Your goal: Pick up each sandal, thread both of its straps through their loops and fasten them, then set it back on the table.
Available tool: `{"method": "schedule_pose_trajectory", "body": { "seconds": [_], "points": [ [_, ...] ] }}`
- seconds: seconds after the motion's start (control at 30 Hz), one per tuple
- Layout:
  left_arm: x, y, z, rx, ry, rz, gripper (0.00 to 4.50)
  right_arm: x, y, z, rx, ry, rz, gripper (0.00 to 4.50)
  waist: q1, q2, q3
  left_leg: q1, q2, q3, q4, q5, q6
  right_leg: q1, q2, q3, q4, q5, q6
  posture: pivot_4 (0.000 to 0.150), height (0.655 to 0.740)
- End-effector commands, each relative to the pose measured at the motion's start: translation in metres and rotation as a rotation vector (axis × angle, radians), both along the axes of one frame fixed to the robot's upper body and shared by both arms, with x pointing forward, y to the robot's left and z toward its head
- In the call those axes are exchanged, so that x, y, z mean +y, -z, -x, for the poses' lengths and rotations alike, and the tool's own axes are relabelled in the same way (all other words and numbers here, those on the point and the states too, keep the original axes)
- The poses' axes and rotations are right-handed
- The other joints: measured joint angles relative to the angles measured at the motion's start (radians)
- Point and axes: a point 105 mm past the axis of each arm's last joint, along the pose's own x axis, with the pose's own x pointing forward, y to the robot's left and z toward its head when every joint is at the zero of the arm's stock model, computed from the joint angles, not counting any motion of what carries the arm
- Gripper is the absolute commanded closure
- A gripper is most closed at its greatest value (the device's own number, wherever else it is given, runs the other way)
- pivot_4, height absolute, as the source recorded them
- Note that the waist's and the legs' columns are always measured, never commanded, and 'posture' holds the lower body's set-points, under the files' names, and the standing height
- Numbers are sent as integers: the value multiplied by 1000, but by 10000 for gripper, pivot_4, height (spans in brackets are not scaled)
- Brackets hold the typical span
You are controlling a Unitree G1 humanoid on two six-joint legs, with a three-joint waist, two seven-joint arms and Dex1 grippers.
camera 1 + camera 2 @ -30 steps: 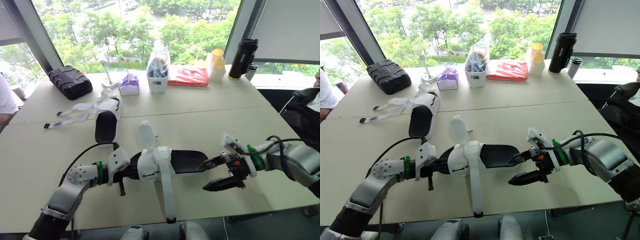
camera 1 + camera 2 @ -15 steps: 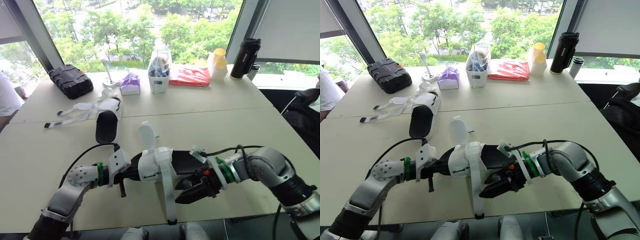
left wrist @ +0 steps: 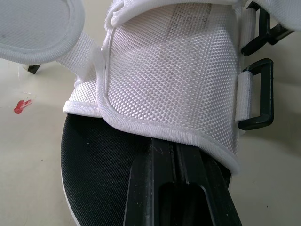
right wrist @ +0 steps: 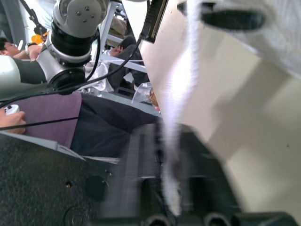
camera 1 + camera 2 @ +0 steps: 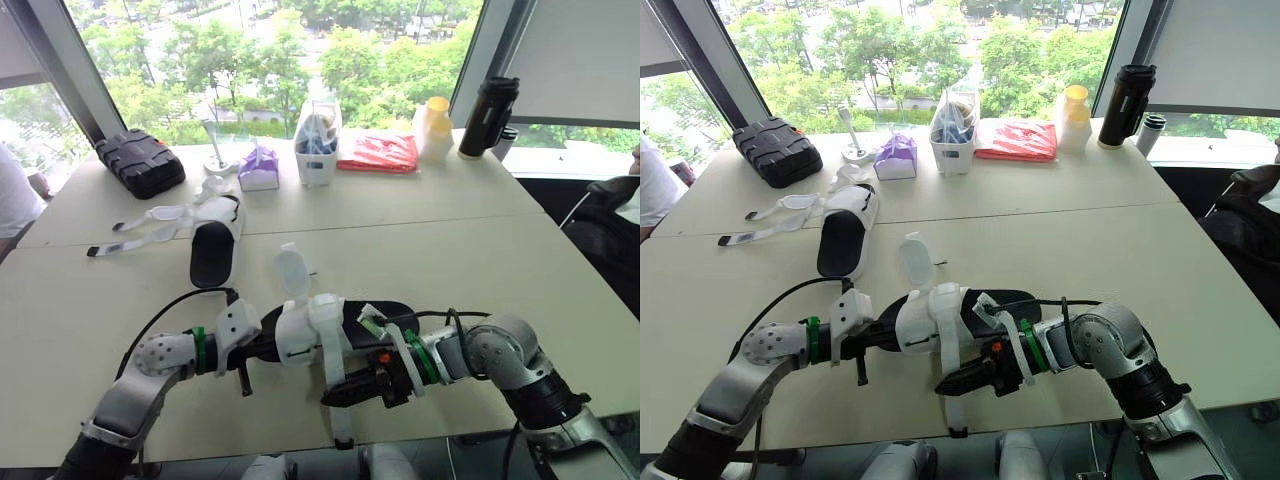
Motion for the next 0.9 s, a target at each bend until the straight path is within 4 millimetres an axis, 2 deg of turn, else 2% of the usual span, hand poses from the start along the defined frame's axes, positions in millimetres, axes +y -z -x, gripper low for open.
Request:
{"method": "schedule_pose_trajectory", "body": {
  "seconds": [0.03, 0.2, 0.33, 0.4, 0.47, 0.6, 0.7, 0.9],
  "points": [
    [-3, 16, 9, 72, 16, -21, 45000, 7, -11, 1, -32, -2, -49, 44778, 0, 0, 0, 0, 0, 0, 0, 0, 0, 0, 0, 0, 0, 0, 0, 1500, 7400],
    [-3, 15, 8, 71, 15, -19, 45000, 2, -26, -5, -59, -5, -61, 44778, 0, 0, 0, 0, 0, 0, 0, 0, 0, 0, 0, 0, 0, 0, 0, 1500, 7400],
    [-4, 16, 7, 71, 15, -19, 45000, -4, -70, -25, -144, -20, -106, 44778, -1, 1, 0, 0, 0, 0, 0, 0, 0, 0, 0, 0, 0, 0, 0, 1500, 7400],
    [-4, 16, 6, 70, 14, -17, 45000, -1, -96, -43, -190, -9, -134, 44778, -2, 1, 0, 1, 0, 1, 0, 0, 0, 1, 1, 0, 0, 0, 0, 1500, 7400],
    [-5, 16, 6, 70, 14, -15, 45000, 4, -109, -57, -221, 4, -145, 44778, -1, 1, 0, 1, 0, 0, 0, 0, 0, 1, 1, 0, 0, 0, 0, 1500, 7400],
    [-6, 16, 4, 68, 14, -14, 45000, 12, -111, -72, -227, 17, -137, 44778, 3, 0, -1, 0, 0, 0, 0, 0, 0, 0, 0, 0, 0, 0, 0, 1500, 7400],
    [-6, 16, 4, 66, 12, -13, 45000, 19, -99, -82, -239, 14, -103, 44778, 1, 0, -1, 0, -2, 0, 0, 0, 0, 0, -2, 0, 0, 0, 0, 1500, 7400],
    [-6, 16, 5, 64, 8, -13, 45000, 21, -82, -85, -259, -34, -66, 44778, 1, 0, -1, 0, -6, -1, 0, 0, 0, 0, -2, 0, 0, 0, 0, 1500, 7400]
  ]
}}
